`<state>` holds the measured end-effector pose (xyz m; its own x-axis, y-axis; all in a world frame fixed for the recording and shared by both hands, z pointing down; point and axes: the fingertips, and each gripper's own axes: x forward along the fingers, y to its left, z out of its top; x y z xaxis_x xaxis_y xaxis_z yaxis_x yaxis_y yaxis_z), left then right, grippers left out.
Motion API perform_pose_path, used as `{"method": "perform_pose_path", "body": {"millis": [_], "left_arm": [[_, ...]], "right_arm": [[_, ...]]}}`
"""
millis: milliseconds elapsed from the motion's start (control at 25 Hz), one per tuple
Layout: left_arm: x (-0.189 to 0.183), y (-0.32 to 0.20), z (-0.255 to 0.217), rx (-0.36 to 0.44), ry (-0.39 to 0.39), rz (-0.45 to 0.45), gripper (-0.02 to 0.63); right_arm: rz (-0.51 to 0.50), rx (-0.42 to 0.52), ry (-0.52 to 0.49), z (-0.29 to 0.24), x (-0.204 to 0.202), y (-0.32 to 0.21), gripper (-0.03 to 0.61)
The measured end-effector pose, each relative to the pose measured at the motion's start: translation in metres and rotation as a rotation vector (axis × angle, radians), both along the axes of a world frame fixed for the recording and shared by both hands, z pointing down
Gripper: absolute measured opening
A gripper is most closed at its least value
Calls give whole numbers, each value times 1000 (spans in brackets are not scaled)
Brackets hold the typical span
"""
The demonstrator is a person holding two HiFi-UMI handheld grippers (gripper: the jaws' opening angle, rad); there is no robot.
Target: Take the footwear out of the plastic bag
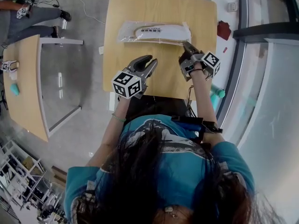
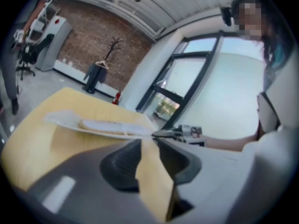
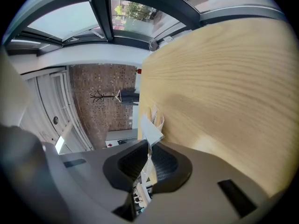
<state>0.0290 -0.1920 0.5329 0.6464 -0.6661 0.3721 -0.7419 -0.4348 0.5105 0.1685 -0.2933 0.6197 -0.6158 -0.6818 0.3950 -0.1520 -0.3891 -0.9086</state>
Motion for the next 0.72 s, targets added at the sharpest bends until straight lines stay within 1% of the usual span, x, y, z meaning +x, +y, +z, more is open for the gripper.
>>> {"method": "perform_pose_path", "body": {"millis": [120,280,360,440,480,600,720], "left_arm": [[-5,2,12,-94,131,-30,132],[-24,0,27,-179,247,-96,134],[-35,1,37,-236,309,-109,157],[-43,3,47,-295,376,-113,203],[-45,4,51,-317,409,-116,214],[-48,3,59,-360,505,-149,235],[-48,-5,60,-380,607,-198,263]], "right_arm": [[-24,-5,-28,-1,-12,17,31],[-44,6,-48,-7,-28,35,29],[-42,7,-59,-11,-38,42,28],[-37,-6,-69,-13,-46,49,28],[-37,-13,-68,-14,-50,52,28],[-48,-6,-57,-16,-54,61,28],[-63,5,-39,-17,-51,69,28]]}}
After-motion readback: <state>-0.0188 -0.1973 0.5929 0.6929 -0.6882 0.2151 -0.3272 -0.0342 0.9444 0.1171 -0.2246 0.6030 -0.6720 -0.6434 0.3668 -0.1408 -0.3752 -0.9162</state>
